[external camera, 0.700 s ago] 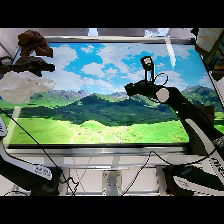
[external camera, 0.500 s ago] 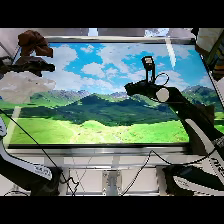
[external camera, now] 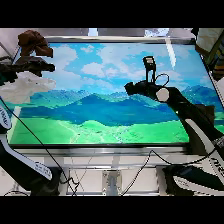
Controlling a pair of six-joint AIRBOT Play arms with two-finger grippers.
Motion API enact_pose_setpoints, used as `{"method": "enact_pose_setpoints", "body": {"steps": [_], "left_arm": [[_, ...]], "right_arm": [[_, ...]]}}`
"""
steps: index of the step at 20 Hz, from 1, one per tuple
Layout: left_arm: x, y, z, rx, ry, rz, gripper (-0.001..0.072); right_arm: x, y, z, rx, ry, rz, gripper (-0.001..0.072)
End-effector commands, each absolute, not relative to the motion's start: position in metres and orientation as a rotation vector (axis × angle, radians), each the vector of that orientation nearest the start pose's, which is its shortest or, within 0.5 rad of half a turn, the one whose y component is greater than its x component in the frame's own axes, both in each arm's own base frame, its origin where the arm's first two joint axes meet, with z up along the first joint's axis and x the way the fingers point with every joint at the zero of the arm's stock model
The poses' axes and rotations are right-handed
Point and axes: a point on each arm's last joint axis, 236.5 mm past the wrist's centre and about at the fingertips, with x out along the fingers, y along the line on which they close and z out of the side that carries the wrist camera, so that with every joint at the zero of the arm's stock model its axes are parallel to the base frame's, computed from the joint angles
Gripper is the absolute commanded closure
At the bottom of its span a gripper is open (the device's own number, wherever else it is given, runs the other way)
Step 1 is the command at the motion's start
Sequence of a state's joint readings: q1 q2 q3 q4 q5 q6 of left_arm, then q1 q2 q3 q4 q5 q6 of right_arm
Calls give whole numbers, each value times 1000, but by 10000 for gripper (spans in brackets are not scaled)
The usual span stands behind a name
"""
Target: Fold the shirts.
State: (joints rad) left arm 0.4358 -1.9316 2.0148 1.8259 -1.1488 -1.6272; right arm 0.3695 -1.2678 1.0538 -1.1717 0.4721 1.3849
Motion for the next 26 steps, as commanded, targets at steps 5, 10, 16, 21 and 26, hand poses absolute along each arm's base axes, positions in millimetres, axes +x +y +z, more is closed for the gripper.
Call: {"method": "enact_pose_setpoints", "body": {"steps": [5, 10, 16, 21, 26], "left_arm": [[508, 315, -44, -4, 1177, 607, 270], [532, 283, -67, -174, 1132, 509, 693], [564, 15, -23, -688, 1176, -345, 695], [437, -242, -26, -282, 1599, -857, 696], [305, -481, -25, 28, 1415, -1188, 693]], "right_arm": [[442, 217, 66, 117, 707, 466, 172], [443, 217, 67, 119, 702, 464, 172], [459, 203, 77, -16, 607, 436, 219], [472, 146, 120, -186, 527, 338, 530], [453, 33, 153, -79, 594, 118, 329]]}}
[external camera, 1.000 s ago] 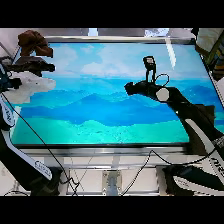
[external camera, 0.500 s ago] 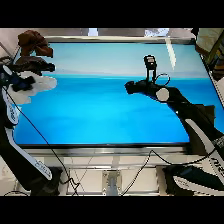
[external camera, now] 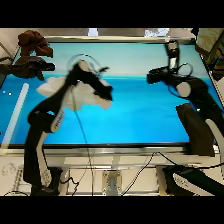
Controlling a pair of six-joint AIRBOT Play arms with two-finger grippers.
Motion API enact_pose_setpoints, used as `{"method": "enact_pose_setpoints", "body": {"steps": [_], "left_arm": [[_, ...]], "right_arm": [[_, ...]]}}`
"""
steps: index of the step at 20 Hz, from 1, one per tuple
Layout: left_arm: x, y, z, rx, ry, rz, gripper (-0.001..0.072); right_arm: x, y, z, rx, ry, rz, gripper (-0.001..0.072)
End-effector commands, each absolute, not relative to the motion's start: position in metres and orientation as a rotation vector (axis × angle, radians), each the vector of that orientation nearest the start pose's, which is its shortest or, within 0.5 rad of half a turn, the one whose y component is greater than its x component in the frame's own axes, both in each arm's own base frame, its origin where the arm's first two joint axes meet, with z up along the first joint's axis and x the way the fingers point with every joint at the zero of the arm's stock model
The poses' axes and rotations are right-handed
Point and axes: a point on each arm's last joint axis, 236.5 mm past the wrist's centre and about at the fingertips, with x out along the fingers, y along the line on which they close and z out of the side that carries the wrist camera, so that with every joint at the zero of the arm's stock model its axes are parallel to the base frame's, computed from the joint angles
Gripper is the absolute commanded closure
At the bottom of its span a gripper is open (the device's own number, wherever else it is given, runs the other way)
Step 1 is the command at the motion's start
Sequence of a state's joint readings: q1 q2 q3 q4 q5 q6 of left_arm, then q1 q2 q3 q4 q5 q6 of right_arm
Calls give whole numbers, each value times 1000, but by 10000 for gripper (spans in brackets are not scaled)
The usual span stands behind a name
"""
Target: Fold the shirts.
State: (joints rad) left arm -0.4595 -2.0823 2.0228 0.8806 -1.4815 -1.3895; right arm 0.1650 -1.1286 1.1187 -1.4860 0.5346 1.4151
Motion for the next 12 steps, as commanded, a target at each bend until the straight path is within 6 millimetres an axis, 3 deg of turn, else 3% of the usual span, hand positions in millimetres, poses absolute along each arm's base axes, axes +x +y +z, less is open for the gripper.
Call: {"method": "enact_pose_setpoints", "body": {"steps": [1, 2, 4, 5, 6, 7, 8, 10, 12], "left_arm": [[289, -512, -21, 32, 1346, -1218, 692], [282, -539, -11, 17, 1262, -1237, 619], [295, -569, 28, -40, 1092, -1251, 66], [314, -568, 50, -76, 1019, -1225, 15], [342, -554, 67, -79, 959, -1161, 15], [373, -526, 73, -45, 935, -1064, 16], [408, -482, 74, 5, 940, -923, 16], [475, -370, 65, 114, 972, -590, 17], [512, -271, 51, 105, 1049, -352, 18]], "right_arm": [[442, 17, 140, -39, 672, 92, 198], [424, 5, 117, 4, 792, 80, 165], [387, -3, 69, 33, 991, 118, 165], [373, 0, 48, 47, 1050, 152, 166], [360, 4, 27, 67, 1100, 180, 166], [350, 7, 9, 98, 1135, 184, 166], [340, 11, -9, 125, 1166, 188, 166], [327, 22, -34, 174, 1193, 208, 166], [315, 34, -47, 230, 1222, 229, 166]]}}
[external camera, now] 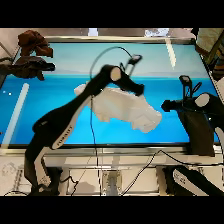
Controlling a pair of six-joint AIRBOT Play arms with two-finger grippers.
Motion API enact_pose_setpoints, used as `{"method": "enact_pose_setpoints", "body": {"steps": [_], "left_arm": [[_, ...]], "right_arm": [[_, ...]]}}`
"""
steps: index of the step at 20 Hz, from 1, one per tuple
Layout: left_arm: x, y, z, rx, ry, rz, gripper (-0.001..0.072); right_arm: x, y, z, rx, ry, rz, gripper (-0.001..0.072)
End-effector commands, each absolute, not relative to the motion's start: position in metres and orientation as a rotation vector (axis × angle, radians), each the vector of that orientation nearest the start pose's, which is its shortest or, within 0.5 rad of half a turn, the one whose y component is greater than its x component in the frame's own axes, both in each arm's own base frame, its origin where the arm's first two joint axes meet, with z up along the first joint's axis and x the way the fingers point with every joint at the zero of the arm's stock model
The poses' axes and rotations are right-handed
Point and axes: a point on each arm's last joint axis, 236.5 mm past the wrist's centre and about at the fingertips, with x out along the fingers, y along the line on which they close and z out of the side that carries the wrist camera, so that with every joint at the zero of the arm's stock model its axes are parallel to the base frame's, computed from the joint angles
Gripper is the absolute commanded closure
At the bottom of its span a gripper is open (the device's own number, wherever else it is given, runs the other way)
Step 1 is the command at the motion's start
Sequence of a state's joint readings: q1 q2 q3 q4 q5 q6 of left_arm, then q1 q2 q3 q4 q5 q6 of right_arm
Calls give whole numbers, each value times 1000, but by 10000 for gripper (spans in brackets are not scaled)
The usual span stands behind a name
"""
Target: Fold the shirts.
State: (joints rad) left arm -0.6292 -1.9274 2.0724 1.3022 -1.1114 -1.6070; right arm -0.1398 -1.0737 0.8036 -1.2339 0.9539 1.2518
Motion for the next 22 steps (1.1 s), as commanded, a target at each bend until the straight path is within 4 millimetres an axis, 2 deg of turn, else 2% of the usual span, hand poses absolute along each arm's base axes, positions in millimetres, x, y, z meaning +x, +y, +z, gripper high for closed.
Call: {"method": "enact_pose_setpoints", "body": {"steps": [1, 5, 7, 9, 11, 14, 17, 19, 20, 21, 22], "left_arm": [[516, -238, 39, 55, 1116, -305, 17], [534, -126, 8, -53, 1222, -113, 17], [540, -83, 0, -99, 1243, -53, 17], [538, -57, -15, -118, 1290, -65, 18], [524, -57, -37, -152, 1385, -158, 18], [512, -86, -59, -242, 1454, -339, 18], [509, -114, -61, -327, 1464, -447, 18], [503, -123, -58, -356, 1480, -483, 24], [500, -127, -55, -373, 1488, -502, 165], [498, -131, -53, -387, 1494, -518, 476], [498, -133, -51, -396, 1491, -526, 674]], "right_arm": [[310, 41, -50, 258, 1234, 249, 166], [308, 57, -47, 346, 1235, 279, 166], [310, 61, -44, 373, 1227, 285, 166], [312, 65, -41, 403, 1219, 293, 167], [312, 69, -39, 431, 1216, 297, 167], [308, 67, -41, 451, 1242, 270, 169], [300, 54, -40, 412, 1262, 214, 169], [290, 46, -38, 377, 1288, 183, 168], [284, 44, -37, 367, 1302, 177, 168], [278, 47, -36, 374, 1326, 187, 168], [271, 54, -36, 401, 1353, 206, 169]]}}
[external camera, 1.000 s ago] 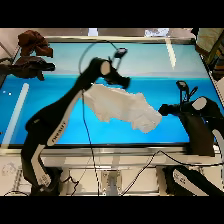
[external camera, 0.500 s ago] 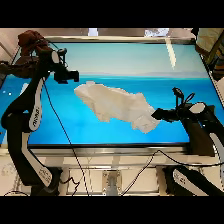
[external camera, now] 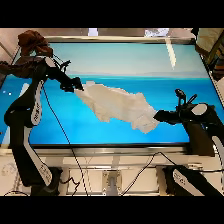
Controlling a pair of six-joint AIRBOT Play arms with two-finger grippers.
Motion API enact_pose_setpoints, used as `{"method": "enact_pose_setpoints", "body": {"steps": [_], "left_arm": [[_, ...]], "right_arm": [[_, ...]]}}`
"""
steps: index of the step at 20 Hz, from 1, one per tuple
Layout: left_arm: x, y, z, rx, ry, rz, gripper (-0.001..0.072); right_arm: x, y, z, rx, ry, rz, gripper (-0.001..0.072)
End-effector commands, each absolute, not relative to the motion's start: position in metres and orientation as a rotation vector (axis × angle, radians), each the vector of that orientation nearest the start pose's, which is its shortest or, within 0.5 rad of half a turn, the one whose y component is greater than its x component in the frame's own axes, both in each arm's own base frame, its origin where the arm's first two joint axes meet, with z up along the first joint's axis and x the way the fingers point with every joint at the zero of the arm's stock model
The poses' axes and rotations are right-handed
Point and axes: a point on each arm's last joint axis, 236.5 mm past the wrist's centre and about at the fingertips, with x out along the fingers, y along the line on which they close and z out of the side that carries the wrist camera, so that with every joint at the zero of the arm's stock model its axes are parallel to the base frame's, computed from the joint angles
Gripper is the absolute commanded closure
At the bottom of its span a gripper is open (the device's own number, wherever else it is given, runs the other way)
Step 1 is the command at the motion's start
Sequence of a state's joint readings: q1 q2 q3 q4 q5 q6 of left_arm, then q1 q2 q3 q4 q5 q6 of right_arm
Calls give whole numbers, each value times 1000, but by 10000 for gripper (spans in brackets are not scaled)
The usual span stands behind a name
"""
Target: Fold the shirts.
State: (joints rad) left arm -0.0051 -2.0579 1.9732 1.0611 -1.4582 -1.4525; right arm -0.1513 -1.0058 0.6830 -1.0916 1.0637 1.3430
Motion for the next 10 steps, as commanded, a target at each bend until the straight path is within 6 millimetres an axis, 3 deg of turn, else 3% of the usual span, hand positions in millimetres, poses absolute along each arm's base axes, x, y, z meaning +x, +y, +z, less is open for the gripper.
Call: {"method": "enact_pose_setpoints", "body": {"steps": [1, 6, 8, 10], "left_arm": [[497, -137, -49, -414, 1491, -540, 691], [486, -156, -33, -491, 1513, -633, 691], [484, -156, -33, -491, 1521, -636, 691], [484, -156, -33, -491, 1522, -637, 691]], "right_arm": [[268, 63, -36, 447, 1363, 226, 168], [242, 107, -59, 652, 1399, 320, 167], [252, 113, -59, 680, 1337, 332, 167], [275, 102, -61, 650, 1246, 272, 168]]}}
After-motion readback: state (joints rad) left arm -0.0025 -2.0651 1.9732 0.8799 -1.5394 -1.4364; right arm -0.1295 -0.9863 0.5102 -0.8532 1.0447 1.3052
